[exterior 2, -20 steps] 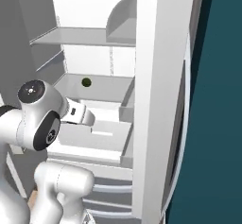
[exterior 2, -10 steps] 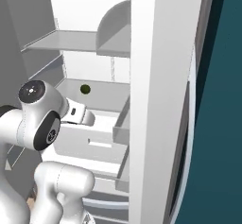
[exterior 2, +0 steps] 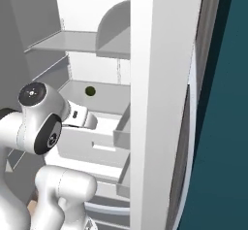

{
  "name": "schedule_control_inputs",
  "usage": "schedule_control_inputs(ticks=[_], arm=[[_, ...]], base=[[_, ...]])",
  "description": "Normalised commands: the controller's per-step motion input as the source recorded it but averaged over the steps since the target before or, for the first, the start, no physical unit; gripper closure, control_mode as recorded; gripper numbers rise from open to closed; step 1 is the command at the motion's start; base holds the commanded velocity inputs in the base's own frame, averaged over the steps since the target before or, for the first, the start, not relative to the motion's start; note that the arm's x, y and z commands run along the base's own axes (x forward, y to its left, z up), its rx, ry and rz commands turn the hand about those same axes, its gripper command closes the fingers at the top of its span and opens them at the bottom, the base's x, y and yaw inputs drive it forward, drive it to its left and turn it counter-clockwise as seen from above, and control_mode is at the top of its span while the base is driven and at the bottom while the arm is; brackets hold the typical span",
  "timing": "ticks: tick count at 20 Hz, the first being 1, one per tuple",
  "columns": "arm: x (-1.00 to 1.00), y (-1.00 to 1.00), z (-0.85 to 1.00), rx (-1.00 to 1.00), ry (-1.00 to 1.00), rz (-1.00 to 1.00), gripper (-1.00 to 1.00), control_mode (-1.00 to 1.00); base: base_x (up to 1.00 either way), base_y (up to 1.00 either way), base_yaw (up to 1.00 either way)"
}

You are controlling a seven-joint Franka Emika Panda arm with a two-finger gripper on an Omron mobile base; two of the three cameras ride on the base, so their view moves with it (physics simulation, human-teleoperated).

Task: Place one lime and one fish in each tupperware on the nearby counter, to pack two identical lunches.

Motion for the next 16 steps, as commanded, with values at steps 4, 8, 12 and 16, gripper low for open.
schedule_control_inputs(ticks=[4, 8, 12, 16], arm=[[0.0, 0.0, 0.0, 0.0, 0.0, 0.0, -1.0, 1.0], [0.23, 0.0, -0.04, 0.0, 0.01, 0.11, -1.0, -1.0], [0.6, 0.03, -0.04, 0.0, 0.0, 0.23, -1.0, -1.0], [0.77, 0.22, -0.03, 0.0, 0.0, 0.21, -1.0, -1.0]], base=[[0.45, -0.01, 0.23], [0.23, 0.0, 0.11], [0.0, 0.0, 0.0], [0.0, 0.0, 0.0]])
